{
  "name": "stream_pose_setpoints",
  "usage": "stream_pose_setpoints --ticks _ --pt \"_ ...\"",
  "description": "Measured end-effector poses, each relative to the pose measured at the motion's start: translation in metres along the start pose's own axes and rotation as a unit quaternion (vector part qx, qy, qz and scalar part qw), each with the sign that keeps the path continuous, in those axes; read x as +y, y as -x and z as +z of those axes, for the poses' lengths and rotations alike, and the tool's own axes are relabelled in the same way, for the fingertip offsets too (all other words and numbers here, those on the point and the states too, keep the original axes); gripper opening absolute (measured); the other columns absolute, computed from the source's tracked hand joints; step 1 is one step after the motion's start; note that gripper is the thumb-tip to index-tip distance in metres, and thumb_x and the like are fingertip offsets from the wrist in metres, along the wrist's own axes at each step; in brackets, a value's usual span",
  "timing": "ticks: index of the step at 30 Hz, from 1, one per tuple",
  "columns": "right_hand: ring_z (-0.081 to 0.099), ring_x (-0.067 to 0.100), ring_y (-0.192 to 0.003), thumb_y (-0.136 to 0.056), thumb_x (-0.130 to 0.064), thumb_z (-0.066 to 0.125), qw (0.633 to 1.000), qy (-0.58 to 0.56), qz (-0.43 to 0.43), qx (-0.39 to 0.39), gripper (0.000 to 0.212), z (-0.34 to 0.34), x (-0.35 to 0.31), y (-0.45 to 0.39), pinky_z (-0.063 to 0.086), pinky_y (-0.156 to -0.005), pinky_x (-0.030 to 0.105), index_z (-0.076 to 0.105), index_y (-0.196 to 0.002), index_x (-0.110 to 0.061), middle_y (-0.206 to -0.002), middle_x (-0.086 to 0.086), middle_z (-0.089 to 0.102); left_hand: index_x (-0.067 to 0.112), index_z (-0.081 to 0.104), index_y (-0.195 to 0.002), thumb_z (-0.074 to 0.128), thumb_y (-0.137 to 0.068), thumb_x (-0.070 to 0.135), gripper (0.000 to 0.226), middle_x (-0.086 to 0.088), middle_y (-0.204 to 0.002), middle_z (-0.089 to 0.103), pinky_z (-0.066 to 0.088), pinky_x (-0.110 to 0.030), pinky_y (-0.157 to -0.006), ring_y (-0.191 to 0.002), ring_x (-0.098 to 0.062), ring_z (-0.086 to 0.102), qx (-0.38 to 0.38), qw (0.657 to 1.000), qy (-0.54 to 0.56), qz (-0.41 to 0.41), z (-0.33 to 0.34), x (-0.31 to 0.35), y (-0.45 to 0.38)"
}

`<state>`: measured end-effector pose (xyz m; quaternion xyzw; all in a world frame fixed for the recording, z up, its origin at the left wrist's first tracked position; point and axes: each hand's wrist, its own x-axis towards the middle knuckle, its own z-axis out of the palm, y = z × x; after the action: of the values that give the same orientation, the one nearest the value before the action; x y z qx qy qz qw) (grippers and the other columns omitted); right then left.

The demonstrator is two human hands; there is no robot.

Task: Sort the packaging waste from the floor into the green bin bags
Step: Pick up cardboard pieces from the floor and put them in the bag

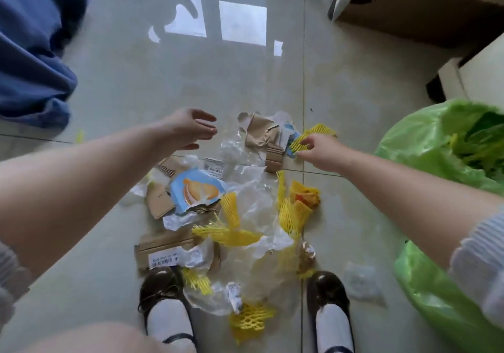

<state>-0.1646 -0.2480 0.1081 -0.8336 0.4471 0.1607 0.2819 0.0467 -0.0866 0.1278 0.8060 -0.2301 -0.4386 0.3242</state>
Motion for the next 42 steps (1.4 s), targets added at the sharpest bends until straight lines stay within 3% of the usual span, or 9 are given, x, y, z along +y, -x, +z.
stream_pose_setpoints --ticks 3,6,12,18,23,29,34,38,42 --pt "0.053 0.028 -0.119 -0.089 -0.031 0.059 0.999 -0.027 0.025 -0.020 0.050 0.018 -0.002 -0.043 0.043 -0.099 0.035 0.049 -0.132 -0.008 -0.134 0.012 0.054 0.009 0.056 -0.122 0.061 -0.088 0.008 0.035 -0.010 -0.111 0.064 0.049 -0.018 -0.069 -0.085 -0.017 0.059 -0.001 0.998 -0.059 0.013 0.000 -0.028 -0.038" --pt "0.052 0.029 -0.119 -0.088 -0.035 0.059 0.998 -0.029 0.046 -0.033 0.055 0.039 -0.005 -0.082 0.044 -0.095 0.033 0.045 -0.134 -0.007 -0.134 0.013 0.052 0.005 0.058 -0.120 0.067 -0.082 0.004 0.040 -0.016 -0.117 0.063 0.050 -0.031 -0.088 -0.097 -0.026 0.061 -0.039 0.972 -0.223 0.056 -0.001 -0.062 -0.069" --pt "0.059 0.034 -0.096 -0.080 -0.052 0.061 0.994 -0.007 0.106 -0.015 0.063 0.090 -0.001 -0.137 0.043 -0.063 0.032 0.048 -0.119 -0.004 -0.113 0.016 0.062 0.027 0.044 -0.136 0.073 -0.076 0.025 0.066 -0.002 -0.136 0.046 0.044 -0.038 -0.095 -0.121 -0.024 0.048 -0.193 0.818 -0.519 0.159 -0.003 -0.113 -0.089" --pt "0.058 0.033 -0.106 -0.079 -0.041 0.070 0.990 -0.058 0.115 0.055 0.060 0.118 0.001 -0.146 0.048 -0.084 0.040 0.040 -0.121 -0.010 -0.117 0.012 0.059 0.031 0.020 -0.145 0.063 -0.079 0.024 0.079 -0.003 -0.146 0.027 0.037 -0.034 -0.101 -0.134 -0.024 0.032 -0.223 0.700 -0.640 0.223 0.010 -0.140 -0.092" --pt "0.060 0.026 -0.103 -0.079 -0.036 0.071 0.978 -0.171 0.098 0.066 0.046 0.115 0.008 -0.140 0.049 -0.085 0.036 0.053 -0.115 -0.014 -0.108 0.004 0.063 0.020 0.049 -0.124 0.070 -0.075 0.031 0.055 -0.007 -0.126 0.048 0.041 -0.036 -0.091 -0.115 -0.028 0.047 -0.157 0.742 -0.592 0.274 0.013 -0.143 -0.091" --pt "0.063 0.011 -0.077 -0.083 -0.032 0.067 0.963 -0.261 0.045 0.040 0.020 0.083 0.010 -0.132 0.051 -0.061 0.015 0.062 -0.099 -0.024 -0.086 -0.004 0.065 0.023 0.058 -0.110 0.070 -0.079 0.030 0.034 0.001 -0.109 0.062 0.044 -0.029 -0.076 -0.096 -0.023 0.057 -0.138 0.864 -0.464 0.141 -0.009 -0.133 -0.085" --pt "0.066 0.021 -0.091 -0.082 -0.034 0.068 0.974 -0.226 -0.005 0.018 0.028 0.063 -0.009 -0.153 0.055 -0.080 0.033 0.063 -0.107 -0.023 -0.098 0.003 0.066 0.026 0.063 -0.081 0.071 -0.079 0.019 0.011 -0.002 -0.080 0.062 0.044 -0.031 -0.068 -0.080 -0.026 0.055 -0.079 0.934 -0.346 0.045 -0.052 -0.143 -0.075" --pt "0.061 0.025 -0.101 -0.081 -0.037 0.069 0.995 -0.070 -0.067 0.007 0.039 0.067 -0.031 -0.182 0.052 -0.086 0.038 0.066 -0.111 -0.013 -0.119 0.002 0.061 0.010 0.067 -0.095 0.068 -0.080 0.012 0.015 -0.007 -0.084 0.063 0.042 -0.031 -0.070 -0.082 -0.027 0.056 -0.069 0.926 -0.370 -0.024 -0.083 -0.161 -0.080" --pt "0.055 0.029 -0.101 -0.078 -0.043 0.068 0.994 0.075 -0.084 0.004 0.042 0.084 -0.035 -0.200 0.046 -0.081 0.035 0.069 -0.098 -0.006 -0.111 0.010 0.058 0.008 0.065 -0.112 0.075 -0.074 0.020 0.041 -0.010 -0.125 0.057 0.041 -0.033 -0.096 -0.115 -0.029 0.051 -0.103 0.887 -0.449 0.023 -0.078 -0.174 -0.087"
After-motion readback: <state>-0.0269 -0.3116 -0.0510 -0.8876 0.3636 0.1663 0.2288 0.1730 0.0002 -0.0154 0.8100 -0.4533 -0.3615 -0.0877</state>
